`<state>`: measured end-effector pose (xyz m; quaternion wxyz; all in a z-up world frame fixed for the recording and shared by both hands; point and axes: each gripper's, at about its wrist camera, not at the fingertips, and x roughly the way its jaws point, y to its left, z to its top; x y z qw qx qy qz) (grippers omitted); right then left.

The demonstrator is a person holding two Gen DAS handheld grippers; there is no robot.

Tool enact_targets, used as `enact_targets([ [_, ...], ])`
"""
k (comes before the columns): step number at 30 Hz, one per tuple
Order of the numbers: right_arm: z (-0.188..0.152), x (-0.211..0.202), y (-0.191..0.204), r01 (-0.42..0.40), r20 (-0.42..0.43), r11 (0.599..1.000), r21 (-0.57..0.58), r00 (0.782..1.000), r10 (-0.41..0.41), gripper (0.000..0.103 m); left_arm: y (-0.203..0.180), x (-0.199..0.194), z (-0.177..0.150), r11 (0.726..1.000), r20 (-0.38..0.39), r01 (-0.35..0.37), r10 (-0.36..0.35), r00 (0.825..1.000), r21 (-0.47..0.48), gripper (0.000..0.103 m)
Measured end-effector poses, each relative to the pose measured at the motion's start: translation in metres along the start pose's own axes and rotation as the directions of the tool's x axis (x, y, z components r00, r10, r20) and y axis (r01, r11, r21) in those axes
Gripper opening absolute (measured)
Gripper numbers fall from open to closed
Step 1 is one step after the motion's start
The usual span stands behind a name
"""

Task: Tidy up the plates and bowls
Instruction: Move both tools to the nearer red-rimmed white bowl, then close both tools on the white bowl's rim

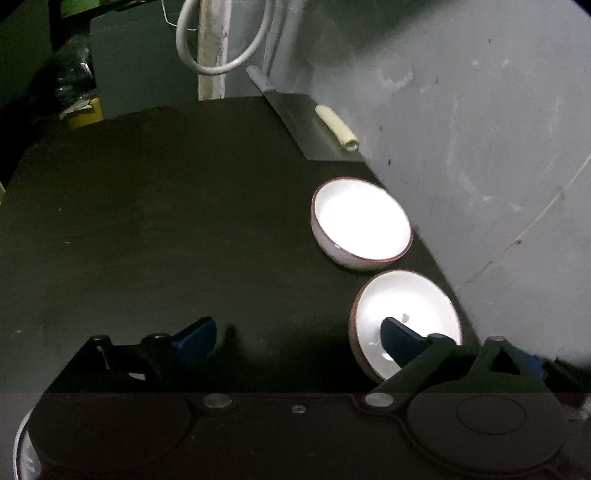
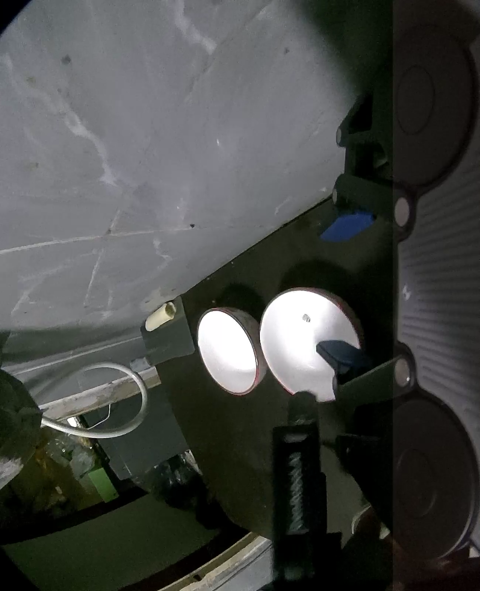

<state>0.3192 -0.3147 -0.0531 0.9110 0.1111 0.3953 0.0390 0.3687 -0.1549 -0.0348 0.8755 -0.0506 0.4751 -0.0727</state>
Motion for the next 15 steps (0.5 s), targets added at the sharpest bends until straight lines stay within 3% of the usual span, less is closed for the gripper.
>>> enact_targets([
  [4, 0.002, 0.007, -0.001, 0.001, -0.024, 1.0, -0.004, 1.0, -0.001, 0.05, -0.002, 0.01, 0.003, 1.0, -0.034, -0.005, 0.006, 0.999, 0.014, 0.081],
  [10, 0.004, 0.014, -0.001, -0.012, -0.051, 1.0, 0.0, 0.999, 0.012, 0.039, -0.003, 0.015, 0.004, 0.999, -0.068, 0.038, -0.038, 0.997, 0.0, 0.061],
  [11, 0.004, 0.014, -0.001, -0.013, -0.056, 1.0, 0.0, 0.998, 0.013, 0.037, -0.003, 0.016, 0.004, 0.999, -0.073, 0.055, -0.054, 0.996, -0.001, 0.054],
  [15, 0.004, 0.018, -0.002, -0.015, -0.07, 1.0, 0.007, 0.997, 0.016, 0.037, -0.01, 0.018, 0.005, 0.997, -0.083, 0.083, -0.083, 0.993, 0.004, 0.039],
])
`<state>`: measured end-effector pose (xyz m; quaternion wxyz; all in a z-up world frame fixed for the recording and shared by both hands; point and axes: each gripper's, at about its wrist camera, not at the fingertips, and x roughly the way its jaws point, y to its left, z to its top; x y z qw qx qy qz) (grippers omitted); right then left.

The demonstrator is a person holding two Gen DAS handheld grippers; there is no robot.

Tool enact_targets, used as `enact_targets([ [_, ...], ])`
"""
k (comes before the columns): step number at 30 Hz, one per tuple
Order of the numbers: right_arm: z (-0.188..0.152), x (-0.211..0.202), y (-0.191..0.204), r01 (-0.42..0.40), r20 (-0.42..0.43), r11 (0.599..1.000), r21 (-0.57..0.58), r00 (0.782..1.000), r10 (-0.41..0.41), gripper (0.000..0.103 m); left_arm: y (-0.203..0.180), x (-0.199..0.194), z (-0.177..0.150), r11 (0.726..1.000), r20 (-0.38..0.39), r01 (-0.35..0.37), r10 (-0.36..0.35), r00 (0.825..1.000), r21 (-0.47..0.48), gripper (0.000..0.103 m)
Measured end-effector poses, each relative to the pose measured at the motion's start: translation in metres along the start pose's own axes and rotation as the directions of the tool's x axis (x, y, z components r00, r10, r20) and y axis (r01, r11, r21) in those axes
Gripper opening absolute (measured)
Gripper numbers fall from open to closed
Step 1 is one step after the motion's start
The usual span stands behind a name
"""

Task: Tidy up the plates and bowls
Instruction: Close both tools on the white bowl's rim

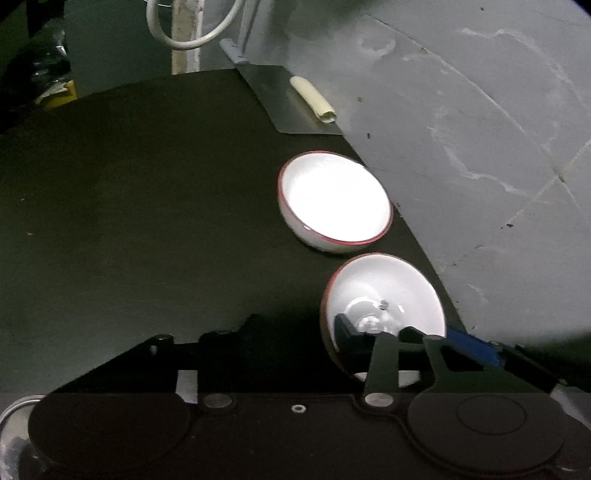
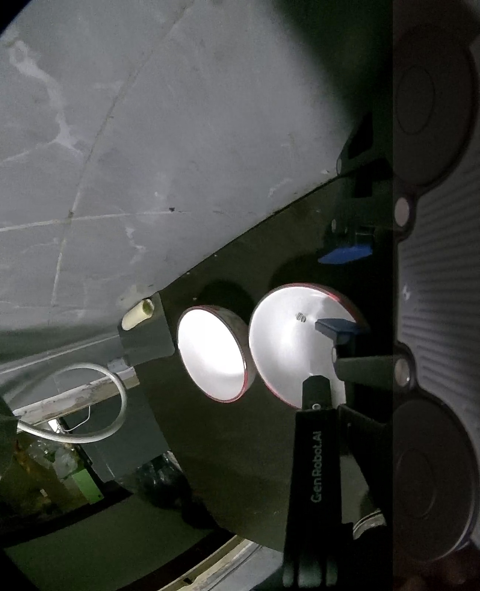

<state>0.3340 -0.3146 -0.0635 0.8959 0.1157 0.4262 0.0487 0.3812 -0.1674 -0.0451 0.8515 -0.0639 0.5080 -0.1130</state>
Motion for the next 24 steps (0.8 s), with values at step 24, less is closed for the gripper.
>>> enact_targets([
  [24, 0.0, -0.022, 0.008, -0.039, 0.051, 0.999, -0.011, 0.998, 0.04, 0.017, -0.008, -0.028, -0.006, 0.996, 0.073, 0.071, -0.075, 0.995, 0.054, 0.008],
])
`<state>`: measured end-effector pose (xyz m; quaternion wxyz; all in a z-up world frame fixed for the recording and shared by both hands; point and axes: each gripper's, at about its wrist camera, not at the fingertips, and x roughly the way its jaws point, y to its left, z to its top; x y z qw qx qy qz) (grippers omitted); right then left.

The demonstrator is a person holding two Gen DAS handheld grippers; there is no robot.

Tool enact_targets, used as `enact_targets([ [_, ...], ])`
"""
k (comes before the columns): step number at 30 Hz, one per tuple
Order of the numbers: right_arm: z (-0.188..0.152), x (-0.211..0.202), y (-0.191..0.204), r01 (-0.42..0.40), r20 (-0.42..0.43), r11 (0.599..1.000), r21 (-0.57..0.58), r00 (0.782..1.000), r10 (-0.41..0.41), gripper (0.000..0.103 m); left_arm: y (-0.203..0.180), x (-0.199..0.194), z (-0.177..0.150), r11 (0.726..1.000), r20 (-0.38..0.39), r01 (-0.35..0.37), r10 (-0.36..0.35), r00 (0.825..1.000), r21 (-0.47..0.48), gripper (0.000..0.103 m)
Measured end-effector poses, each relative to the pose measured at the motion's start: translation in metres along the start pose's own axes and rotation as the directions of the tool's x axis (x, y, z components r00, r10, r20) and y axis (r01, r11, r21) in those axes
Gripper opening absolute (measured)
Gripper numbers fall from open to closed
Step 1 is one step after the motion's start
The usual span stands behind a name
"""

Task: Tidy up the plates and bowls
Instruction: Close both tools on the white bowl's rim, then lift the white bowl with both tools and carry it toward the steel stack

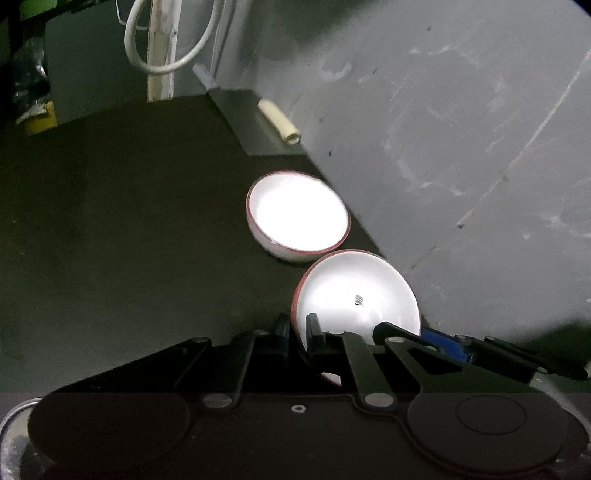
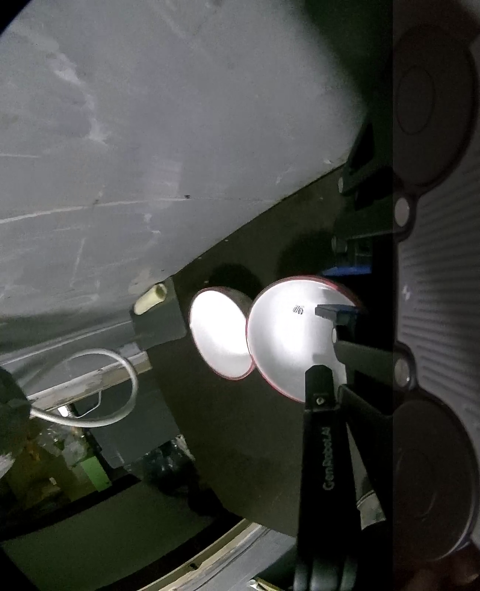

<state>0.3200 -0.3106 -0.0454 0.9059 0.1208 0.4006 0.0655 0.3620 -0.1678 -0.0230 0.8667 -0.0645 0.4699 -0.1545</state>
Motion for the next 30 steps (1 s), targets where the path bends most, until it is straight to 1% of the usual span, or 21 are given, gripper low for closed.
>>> enact_targets([
  [8, 0.002, -0.038, 0.013, -0.006, 0.099, 1.0, -0.024, 0.995, 0.009, 0.017, -0.005, -0.043, -0.004, 0.999, 0.105, 0.027, -0.03, 0.994, 0.024, 0.008],
  [15, -0.004, -0.076, 0.029, -0.007, 0.16, 0.998, -0.055, 0.987, 0.015, 0.017, -0.007, -0.086, -0.017, 0.998, 0.164, 0.05, -0.054, 0.985, 0.031, 0.008],
  [22, -0.021, -0.113, 0.044, 0.003, 0.208, 0.998, -0.069, 0.978, 0.012, 0.017, -0.012, -0.126, -0.039, 0.997, 0.216, 0.059, -0.068, 0.974, 0.051, 0.008],
  [30, -0.053, -0.151, 0.069, -0.013, 0.225, 0.995, -0.095, 0.974, 0.034, 0.017, -0.005, -0.172, -0.08, 0.998, 0.249, 0.043, -0.052, 0.967, 0.041, 0.008],
])
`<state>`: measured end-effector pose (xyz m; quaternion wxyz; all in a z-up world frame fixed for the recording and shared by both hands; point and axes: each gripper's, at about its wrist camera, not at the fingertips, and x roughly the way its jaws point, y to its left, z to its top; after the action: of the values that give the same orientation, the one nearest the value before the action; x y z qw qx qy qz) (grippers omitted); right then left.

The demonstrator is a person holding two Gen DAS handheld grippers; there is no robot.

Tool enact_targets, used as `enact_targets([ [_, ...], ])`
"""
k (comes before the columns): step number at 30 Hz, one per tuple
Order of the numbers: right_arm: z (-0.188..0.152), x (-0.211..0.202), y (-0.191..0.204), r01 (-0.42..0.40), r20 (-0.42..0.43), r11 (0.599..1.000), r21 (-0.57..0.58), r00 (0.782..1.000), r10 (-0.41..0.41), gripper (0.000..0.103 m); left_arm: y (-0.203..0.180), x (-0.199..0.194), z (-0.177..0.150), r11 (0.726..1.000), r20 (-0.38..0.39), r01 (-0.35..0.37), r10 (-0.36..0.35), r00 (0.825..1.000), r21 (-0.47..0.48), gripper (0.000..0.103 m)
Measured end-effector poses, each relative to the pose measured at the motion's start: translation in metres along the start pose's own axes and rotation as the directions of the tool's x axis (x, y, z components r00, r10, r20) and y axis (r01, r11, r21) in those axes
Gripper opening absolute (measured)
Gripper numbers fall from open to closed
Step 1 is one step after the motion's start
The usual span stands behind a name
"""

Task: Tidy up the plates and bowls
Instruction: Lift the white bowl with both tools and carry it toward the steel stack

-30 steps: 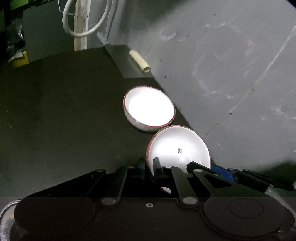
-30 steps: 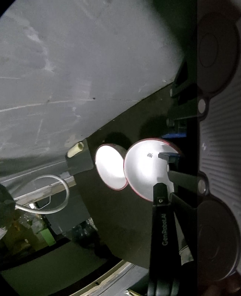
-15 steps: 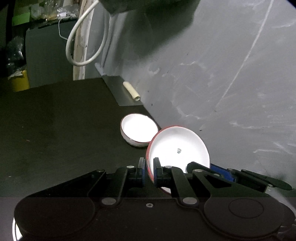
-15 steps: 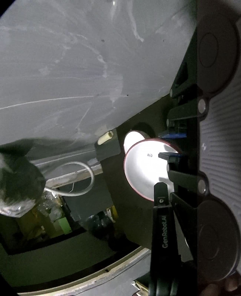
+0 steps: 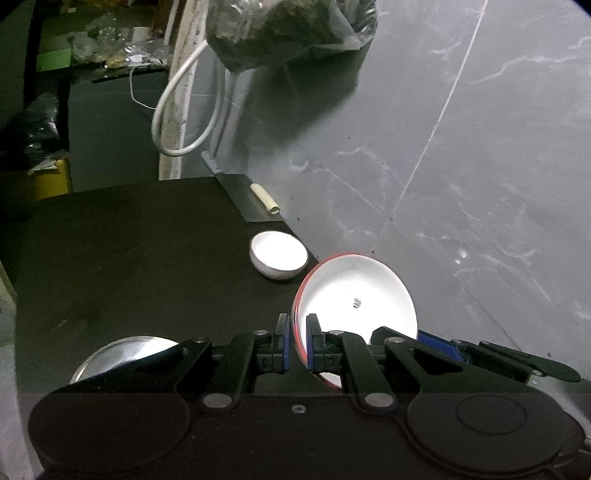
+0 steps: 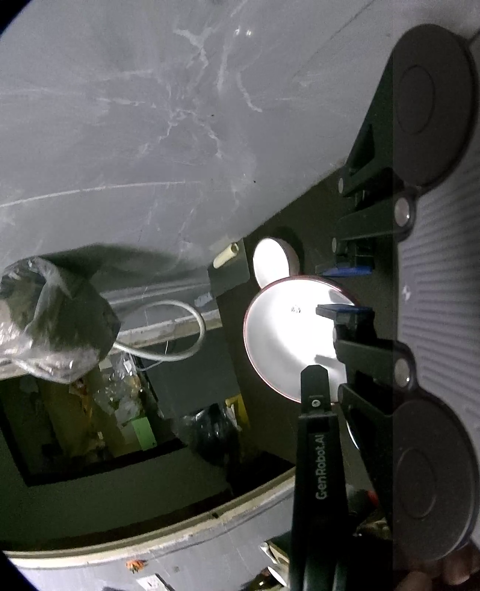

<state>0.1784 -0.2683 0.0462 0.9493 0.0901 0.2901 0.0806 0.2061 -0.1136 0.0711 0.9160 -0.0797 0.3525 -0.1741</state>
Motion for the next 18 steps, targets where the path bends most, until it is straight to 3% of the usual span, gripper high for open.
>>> enact_targets([
  [18, -0.048, -0.063, 0.083, -0.118, -0.02, 0.99, -0.079, 0.993, 0.117, 0.017, 0.041, -0.114, -0.07, 0.993, 0.051, -0.101, 0.104, 0.993, -0.065, 0.008],
])
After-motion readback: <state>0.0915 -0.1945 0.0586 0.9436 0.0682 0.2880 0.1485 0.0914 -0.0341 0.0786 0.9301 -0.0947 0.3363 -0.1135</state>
